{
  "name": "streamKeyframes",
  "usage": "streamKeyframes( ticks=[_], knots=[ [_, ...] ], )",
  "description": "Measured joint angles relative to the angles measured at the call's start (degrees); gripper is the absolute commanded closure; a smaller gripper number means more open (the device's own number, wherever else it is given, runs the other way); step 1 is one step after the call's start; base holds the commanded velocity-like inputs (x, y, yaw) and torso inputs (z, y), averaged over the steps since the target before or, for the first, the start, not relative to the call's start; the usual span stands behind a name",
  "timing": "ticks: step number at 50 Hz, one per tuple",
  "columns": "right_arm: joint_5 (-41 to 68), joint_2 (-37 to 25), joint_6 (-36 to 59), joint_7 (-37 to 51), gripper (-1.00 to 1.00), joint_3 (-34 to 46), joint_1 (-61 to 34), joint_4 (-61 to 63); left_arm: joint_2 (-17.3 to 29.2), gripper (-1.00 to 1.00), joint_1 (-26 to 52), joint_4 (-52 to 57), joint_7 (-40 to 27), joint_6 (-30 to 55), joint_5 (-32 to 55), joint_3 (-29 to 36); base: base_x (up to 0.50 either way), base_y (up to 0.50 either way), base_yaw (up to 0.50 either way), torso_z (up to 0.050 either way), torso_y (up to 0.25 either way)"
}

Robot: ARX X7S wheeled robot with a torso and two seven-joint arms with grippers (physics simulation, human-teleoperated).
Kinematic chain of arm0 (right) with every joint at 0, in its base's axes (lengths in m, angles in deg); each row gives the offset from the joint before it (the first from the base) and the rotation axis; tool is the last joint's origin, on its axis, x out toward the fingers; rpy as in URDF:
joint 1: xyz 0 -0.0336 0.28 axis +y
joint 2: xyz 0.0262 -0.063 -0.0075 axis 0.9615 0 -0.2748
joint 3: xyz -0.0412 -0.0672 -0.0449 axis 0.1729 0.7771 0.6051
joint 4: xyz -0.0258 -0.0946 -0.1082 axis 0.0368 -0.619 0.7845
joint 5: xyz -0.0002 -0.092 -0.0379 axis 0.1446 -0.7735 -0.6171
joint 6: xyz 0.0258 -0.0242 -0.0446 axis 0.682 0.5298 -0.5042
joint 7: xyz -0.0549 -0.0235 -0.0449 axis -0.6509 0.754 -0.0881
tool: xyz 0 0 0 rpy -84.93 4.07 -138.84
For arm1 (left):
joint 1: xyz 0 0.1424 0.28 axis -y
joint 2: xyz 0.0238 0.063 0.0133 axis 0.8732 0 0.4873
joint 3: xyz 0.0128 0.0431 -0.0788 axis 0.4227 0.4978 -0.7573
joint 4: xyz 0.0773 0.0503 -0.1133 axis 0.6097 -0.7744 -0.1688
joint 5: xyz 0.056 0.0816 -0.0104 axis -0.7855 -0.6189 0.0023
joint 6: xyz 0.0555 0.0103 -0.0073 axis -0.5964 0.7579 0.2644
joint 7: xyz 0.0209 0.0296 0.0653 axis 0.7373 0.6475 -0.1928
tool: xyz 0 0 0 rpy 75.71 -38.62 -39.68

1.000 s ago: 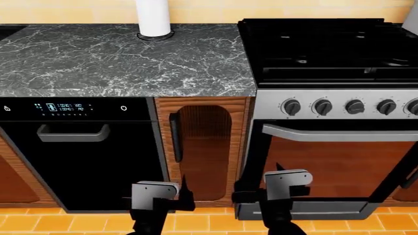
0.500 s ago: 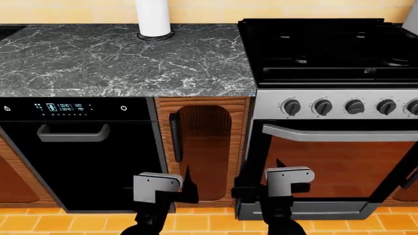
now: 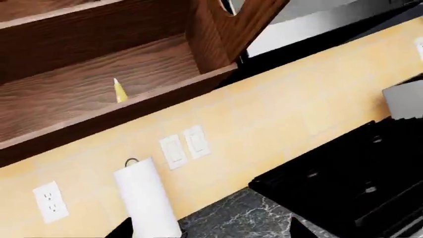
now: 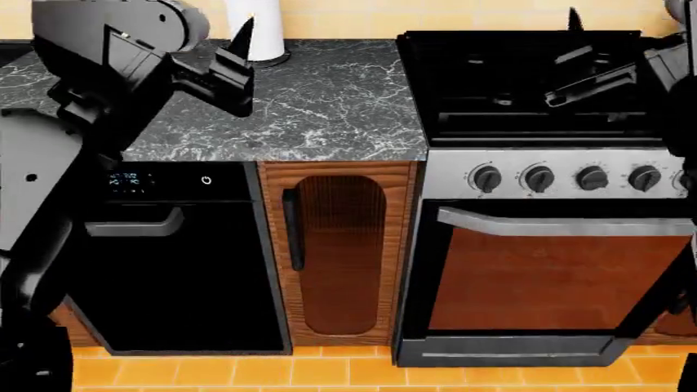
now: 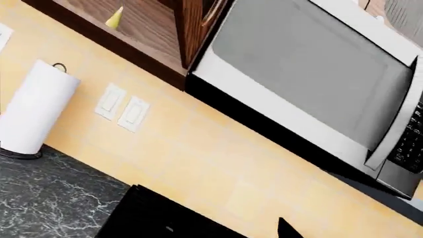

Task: Pick and place the shaker into the drawer. Then close the cabinet.

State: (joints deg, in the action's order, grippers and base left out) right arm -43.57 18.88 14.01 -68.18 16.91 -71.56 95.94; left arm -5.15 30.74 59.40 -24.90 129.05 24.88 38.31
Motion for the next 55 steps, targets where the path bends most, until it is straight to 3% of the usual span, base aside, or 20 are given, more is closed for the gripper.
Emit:
streamKeyframes(
  ticks=[12,20,34,42,55],
  knots=[
    [-2.69,-8.08,4.56,-9.51,-1.00,10.25,-29.07,-6.24,4.23,-1.00,26.13,-4.80,7.96,6.16,-0.69,4.99,0.00,0.00,0.00,0.000,0.000],
    [-4.78,-11.42,4.11,-12.36,-1.00,14.27,-39.52,-11.92,7.71,-1.00,34.49,-9.25,9.52,5.18,-3.71,7.20,0.00,0.00,0.00,0.000,0.000],
    [-6.43,-14.83,3.64,-11.80,-1.00,14.52,-43.16,-17.11,15.99,-1.00,26.68,-8.07,5.77,4.86,-5.77,1.69,0.00,0.00,0.00,0.000,0.000],
    [-6.93,-14.96,3.03,-11.71,-1.00,14.94,-44.89,-18.64,17.80,-1.00,19.84,-5.98,3.82,4.70,-5.33,-1.61,0.00,0.00,0.00,0.000,0.000],
    [-7.82,-13.22,1.10,-11.99,-1.00,16.97,-48.41,-20.80,18.69,-1.00,13.93,-3.76,2.29,4.81,-4.45,-4.47,0.48,-0.04,0.00,0.000,0.000]
  ],
)
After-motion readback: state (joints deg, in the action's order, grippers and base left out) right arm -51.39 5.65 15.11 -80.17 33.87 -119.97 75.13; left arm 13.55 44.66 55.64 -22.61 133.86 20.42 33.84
